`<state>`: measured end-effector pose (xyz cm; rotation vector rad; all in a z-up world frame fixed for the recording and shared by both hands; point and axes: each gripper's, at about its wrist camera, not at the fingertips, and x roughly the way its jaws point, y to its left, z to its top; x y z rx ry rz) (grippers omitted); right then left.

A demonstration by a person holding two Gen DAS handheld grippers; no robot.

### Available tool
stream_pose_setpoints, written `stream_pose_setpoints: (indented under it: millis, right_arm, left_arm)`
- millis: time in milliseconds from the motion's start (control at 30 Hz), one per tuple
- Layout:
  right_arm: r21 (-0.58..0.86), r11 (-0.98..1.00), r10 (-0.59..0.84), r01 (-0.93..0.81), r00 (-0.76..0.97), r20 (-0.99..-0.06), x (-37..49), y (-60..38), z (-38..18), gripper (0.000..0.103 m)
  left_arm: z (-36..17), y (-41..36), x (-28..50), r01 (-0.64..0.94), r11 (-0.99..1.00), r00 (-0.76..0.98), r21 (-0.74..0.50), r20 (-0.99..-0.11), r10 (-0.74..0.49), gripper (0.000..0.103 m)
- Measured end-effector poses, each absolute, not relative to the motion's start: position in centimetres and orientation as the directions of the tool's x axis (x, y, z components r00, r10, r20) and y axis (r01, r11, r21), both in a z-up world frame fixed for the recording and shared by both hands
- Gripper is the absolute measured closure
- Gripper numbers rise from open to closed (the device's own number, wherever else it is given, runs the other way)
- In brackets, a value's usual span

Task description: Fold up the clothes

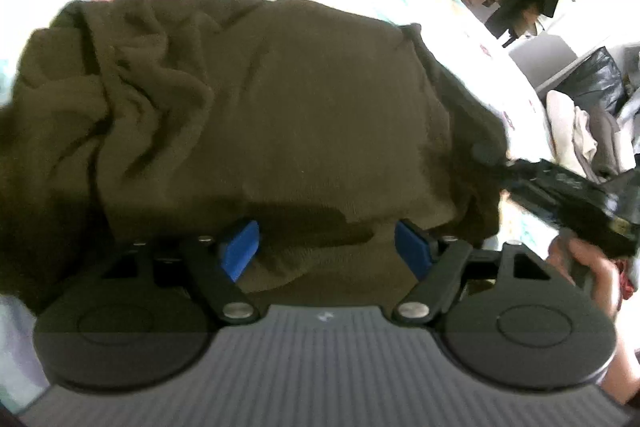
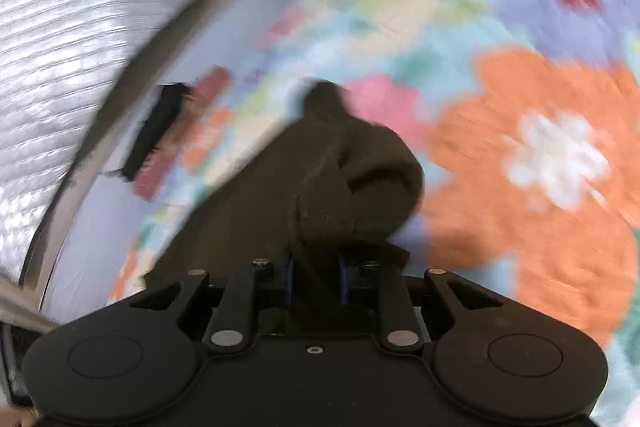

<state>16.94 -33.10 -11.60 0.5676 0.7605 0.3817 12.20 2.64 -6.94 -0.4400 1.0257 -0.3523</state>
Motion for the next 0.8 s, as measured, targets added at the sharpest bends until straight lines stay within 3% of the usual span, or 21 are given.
stream_pose_setpoints:
  millis: [167, 300, 367, 533, 700, 800]
  right_arm:
    - [0.412, 0.832, 0.546, -0.371, 0.676, -0.495, 16.5, -26.7, -6.4, 0.079]
    - [0.428, 0.752, 0.659, -0.501, 0.585, -0.473, 17.7, -22.7, -4.4, 0.08]
    - [0.423, 0.718, 0.696, -0.553, 0.543, -0.471, 17.8, -20.2, -3.9, 0.08]
    - [0.396, 0.611, 0.771, -0.686, 0.404, -0.492, 17.1, -12.6, -4.7, 0.08]
    - [0.388, 0.596, 0.741, -0.703, 0.296, -0.603, 15.9, -7.9, -8.5, 0.081]
    - [0.407, 0.606, 0.742, -0.684, 0.301, -0.599, 15.5, -7.9, -9.3, 0.081]
  left_arm:
    - [-4.2, 7.1, 10.8, 0.008, 0.876, 0.594, -0.482, -0.702, -0.392, 0.028]
    - [-4.6, 11.9, 10.8, -0.046, 0.875, 0.574, -0.481, -0.73, -0.371, 0.03]
    - [-4.4, 13.9, 10.6, -0.044, 0.855, 0.599, -0.517, -0.698, -0.392, 0.03]
    - [-4.9, 16.7, 10.4, 0.011, 0.729, 0.656, -0.684, -0.546, -0.522, 0.03]
    - [-6.8, 19.1, 10.9, -0.018, 0.643, 0.655, -0.766, -0.495, -0.571, 0.03]
    - [-7.9, 19.7, 11.8, -0.054, 0.641, 0.647, -0.765, -0.516, -0.561, 0.03]
